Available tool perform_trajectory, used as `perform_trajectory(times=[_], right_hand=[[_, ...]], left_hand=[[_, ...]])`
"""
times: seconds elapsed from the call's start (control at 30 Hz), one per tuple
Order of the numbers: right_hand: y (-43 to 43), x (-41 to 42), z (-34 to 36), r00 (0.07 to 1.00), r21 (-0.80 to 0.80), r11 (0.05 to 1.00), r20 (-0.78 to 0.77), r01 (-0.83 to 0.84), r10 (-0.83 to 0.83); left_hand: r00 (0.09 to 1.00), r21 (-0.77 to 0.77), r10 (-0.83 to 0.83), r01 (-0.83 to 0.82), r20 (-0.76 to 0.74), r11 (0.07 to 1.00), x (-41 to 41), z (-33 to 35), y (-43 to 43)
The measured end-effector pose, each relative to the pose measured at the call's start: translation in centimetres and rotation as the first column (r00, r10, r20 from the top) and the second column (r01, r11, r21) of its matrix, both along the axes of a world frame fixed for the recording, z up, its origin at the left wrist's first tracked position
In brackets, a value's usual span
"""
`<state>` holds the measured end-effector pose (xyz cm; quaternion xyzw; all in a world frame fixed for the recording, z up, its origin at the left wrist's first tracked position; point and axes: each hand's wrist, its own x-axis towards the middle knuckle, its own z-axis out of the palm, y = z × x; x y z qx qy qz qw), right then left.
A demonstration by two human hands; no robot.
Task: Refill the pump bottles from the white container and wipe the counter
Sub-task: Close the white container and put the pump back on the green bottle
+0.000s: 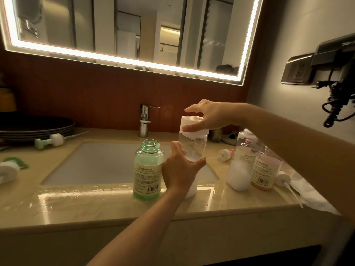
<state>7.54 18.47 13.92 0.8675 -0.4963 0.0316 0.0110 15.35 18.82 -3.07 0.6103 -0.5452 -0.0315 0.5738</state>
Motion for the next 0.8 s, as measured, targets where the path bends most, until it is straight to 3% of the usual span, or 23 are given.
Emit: perform_trajectory(times=[0.1,0.33,0.4,0.5,0.57,0.63,0.8], right_hand=[[-0.2,-0.3,0.1,0.996,-0.003,0.996,0.025,-0.088,0.088],[-1.0,0.2,-1.6,0.998,-0.395,0.918,-0.041,0.037,-0.058],[-0.8,0.0,-1.3,0.998,-0.321,0.946,-0.029,0.037,-0.048],[-0.6,-0.9,0.1,0.999,0.101,0.993,-0.001,0.053,-0.053],[-0.8,-1.6,0.6,0.999,0.258,0.965,0.025,0.035,-0.043],[-1.4,-2.1,0.6,0.994,0.271,0.963,0.106,0.007,-0.037],[-2.1,-1.9,-0.8,0.989,0.087,0.996,0.151,-0.02,0.006]], left_hand=[[1.0,0.005,0.003,-0.003,0.006,1.0,0.0,-0.1,0.1],[1.0,0.028,-0.001,0.001,0.015,1.0,-0.1,0.1,0.4],[1.0,0.027,-0.008,0.008,0.01,1.0,-0.1,0.0,0.5],[1.0,0.029,-0.006,0.005,0.01,1.0,-0.1,0.1,0.6],[1.0,0.038,-0.011,0.01,0.015,0.999,-0.1,0.1,0.6],[1.0,0.043,-0.015,0.014,0.018,0.999,-0.2,0.1,0.7],[1.0,0.039,0.008,-0.008,0.013,0.999,-0.4,-0.1,0.7]])
